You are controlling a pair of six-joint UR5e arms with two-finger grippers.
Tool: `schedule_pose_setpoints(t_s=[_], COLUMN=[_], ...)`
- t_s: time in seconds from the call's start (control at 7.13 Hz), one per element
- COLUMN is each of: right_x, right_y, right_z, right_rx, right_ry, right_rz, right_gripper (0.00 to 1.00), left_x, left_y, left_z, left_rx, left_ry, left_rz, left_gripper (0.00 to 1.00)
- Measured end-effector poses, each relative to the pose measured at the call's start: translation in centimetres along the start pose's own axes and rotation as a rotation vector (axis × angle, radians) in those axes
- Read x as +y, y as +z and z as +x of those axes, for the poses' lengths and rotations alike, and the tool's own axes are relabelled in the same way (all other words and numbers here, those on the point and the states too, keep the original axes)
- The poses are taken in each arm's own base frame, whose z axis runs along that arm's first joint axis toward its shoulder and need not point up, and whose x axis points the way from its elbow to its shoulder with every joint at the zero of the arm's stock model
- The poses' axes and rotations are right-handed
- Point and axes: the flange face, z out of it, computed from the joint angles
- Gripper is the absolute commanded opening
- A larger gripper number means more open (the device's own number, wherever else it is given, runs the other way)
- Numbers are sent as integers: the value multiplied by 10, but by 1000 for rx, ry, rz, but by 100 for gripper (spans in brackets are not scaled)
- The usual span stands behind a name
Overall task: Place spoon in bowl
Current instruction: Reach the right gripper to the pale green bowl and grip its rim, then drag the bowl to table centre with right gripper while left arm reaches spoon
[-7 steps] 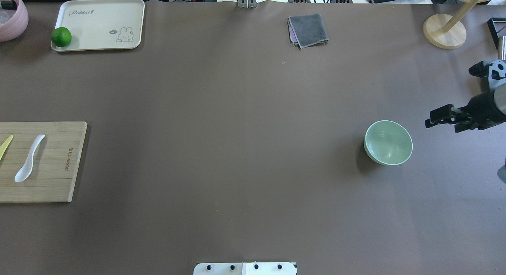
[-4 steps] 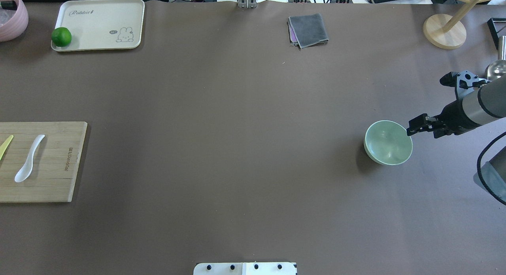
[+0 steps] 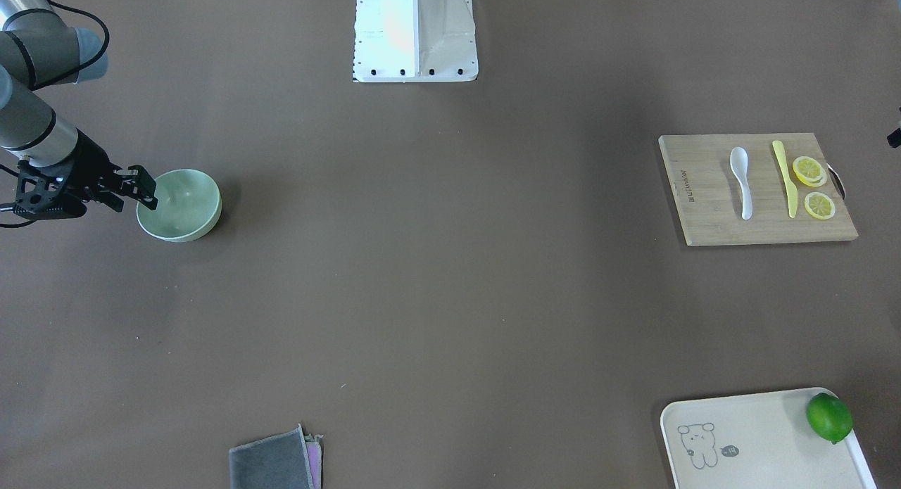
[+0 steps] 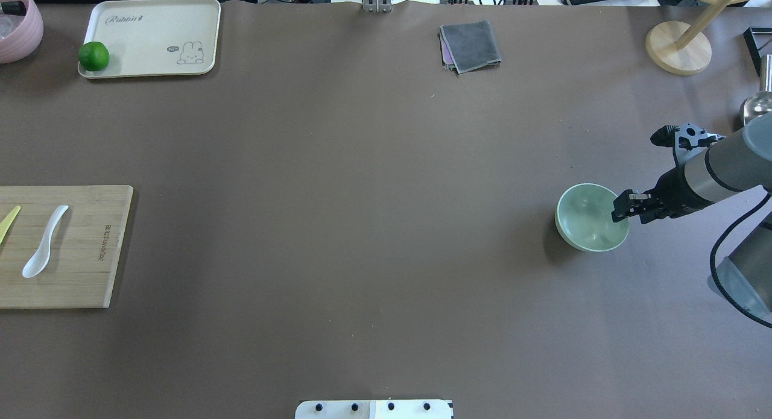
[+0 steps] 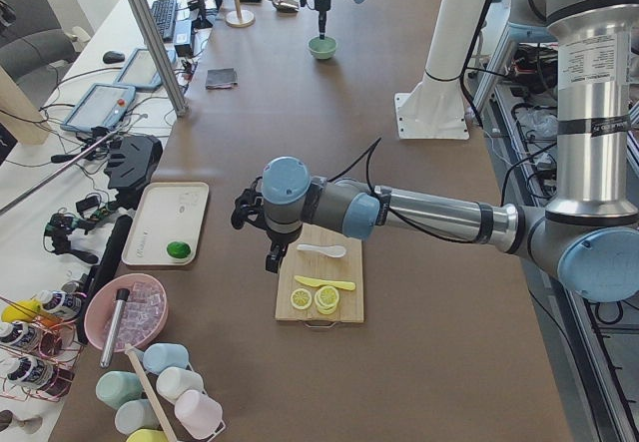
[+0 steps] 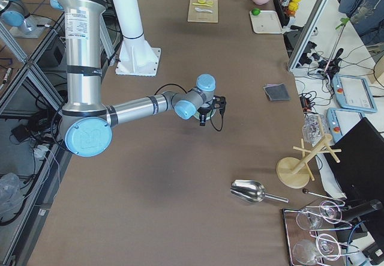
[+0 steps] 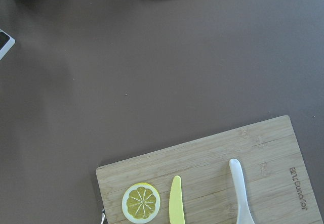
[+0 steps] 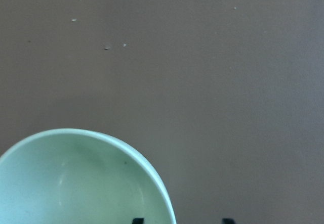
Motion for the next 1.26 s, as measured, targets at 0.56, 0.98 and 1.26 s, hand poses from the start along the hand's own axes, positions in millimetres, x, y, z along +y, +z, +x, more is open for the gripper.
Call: schedule_pose_setpoints(t_s=[0.56, 0.98, 1.26], right_x=[-3, -16, -8], right_y=[-9, -27, -21], right_z=[-22, -92, -166], right_rx=[-41, -131, -175], right_ry=[-8, 79, 150], right_rz=[-2, -1, -9], right_gripper=[0, 0, 0], left_x=[-33, -49, -46], left_y=[35, 74, 116], left_z=[57, 102, 129], left_rx=[13, -30, -55], left_ry=[-141, -165, -169], left_rz=[-55, -89, -91], left_gripper=[97, 93, 93])
